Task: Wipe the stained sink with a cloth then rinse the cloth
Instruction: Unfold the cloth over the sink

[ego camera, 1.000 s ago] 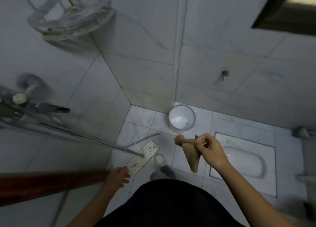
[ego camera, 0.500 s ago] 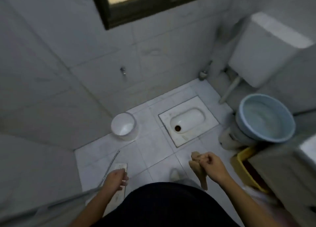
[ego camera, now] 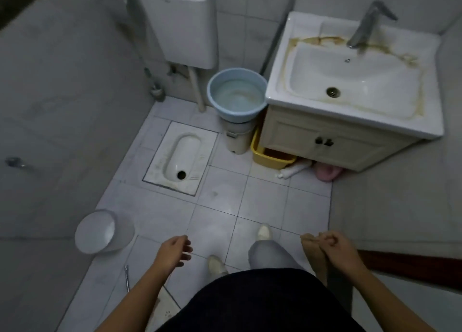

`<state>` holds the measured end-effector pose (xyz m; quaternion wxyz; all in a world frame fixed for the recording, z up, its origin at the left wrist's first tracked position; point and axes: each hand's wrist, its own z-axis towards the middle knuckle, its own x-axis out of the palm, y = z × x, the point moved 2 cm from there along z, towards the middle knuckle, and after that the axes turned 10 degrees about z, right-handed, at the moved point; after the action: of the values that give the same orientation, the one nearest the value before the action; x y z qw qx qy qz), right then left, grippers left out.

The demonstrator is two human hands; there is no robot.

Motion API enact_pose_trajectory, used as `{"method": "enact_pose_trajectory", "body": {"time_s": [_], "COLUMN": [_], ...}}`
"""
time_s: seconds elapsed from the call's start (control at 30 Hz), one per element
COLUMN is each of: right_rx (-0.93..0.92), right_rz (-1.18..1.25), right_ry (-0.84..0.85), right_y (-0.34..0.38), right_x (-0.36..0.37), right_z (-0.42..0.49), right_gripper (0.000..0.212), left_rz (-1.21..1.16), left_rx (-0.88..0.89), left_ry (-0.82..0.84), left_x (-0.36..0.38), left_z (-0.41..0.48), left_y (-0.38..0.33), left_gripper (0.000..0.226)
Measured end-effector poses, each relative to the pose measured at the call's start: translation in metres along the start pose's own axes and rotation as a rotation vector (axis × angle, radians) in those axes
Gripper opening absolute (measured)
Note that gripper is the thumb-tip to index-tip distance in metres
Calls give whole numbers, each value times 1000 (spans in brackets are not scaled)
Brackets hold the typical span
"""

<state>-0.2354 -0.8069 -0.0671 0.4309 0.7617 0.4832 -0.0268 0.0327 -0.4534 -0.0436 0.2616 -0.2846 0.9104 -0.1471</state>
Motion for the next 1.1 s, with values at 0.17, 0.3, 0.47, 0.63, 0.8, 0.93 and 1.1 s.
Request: {"method": "enact_pose_trajectory", "body": {"time_s": [0.17,0.3,0.47,0.63,0.8,0.93,1.1], "right_rx": [62,30,-71,-122,-81,30,76], "right_rz": [109,201,245,207,190,230,311], "right_ry": [-63,-24,64,90,24,-109,-259], "right_y": [-17,4,52,99,115,109,125], "right_x": [-49,-75,-103,-125,-144,-163,-192], "right_z": [17,52,109,161,196,209,204], "right_gripper": [9,13,16,9,16,21,26], "left_rz": [99,95,38,52,123,244,439], "left_rx": [-10,-67,-115,-77,-4,101,266], "left_ry": [-4,-54,-74,-54,3,88,225], "left_x": [42,74,107,130,139,151,173], "left_z": [-1,-3,1,22,74,124,156], "left_y": [-24,-51,-102,-169,-253,-335,-427], "left_gripper": [34,34,34,32,32,32,29]}}
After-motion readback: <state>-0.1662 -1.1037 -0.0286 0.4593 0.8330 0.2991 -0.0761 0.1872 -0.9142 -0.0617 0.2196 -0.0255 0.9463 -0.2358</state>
